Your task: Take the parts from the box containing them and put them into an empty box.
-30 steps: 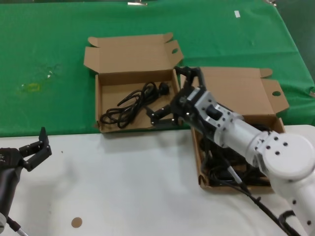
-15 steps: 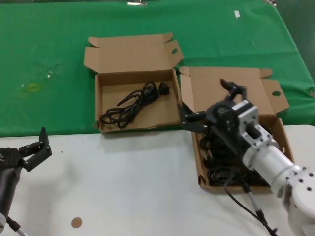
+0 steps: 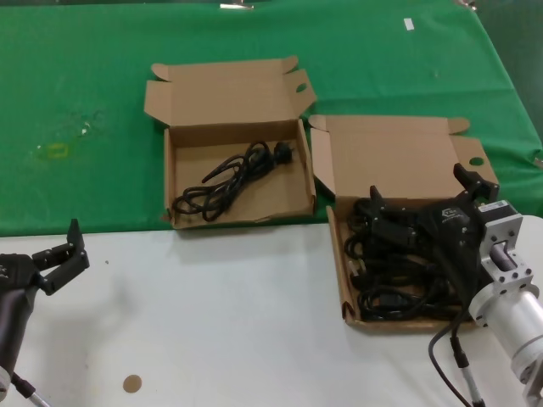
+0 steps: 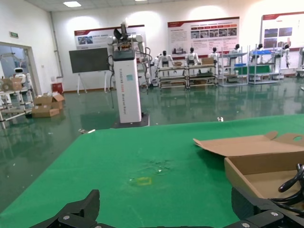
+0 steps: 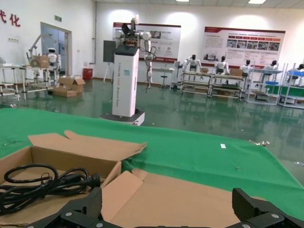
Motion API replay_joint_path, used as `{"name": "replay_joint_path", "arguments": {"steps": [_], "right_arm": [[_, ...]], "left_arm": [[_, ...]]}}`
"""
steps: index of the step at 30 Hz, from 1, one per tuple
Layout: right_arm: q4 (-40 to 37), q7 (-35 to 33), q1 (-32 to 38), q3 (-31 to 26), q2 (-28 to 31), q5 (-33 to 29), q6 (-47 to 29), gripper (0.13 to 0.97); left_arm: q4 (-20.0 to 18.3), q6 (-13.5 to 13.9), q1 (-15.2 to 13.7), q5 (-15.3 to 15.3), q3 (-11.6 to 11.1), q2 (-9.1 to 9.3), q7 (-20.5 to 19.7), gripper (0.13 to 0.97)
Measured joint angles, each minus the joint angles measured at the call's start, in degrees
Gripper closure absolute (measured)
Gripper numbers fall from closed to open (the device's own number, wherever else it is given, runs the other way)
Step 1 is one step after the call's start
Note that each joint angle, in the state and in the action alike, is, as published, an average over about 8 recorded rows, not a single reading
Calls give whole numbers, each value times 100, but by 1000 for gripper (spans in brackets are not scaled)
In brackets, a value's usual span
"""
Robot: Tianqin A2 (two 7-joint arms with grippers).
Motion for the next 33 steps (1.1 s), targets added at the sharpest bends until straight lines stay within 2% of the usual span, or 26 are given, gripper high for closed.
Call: {"name": "replay_joint_path", "arguments": {"steps": [33], "right_arm": [[24, 8, -36, 19, 3, 20, 26, 129]], "left_arm": [[0, 0, 0, 0, 0, 0, 0, 132]]}}
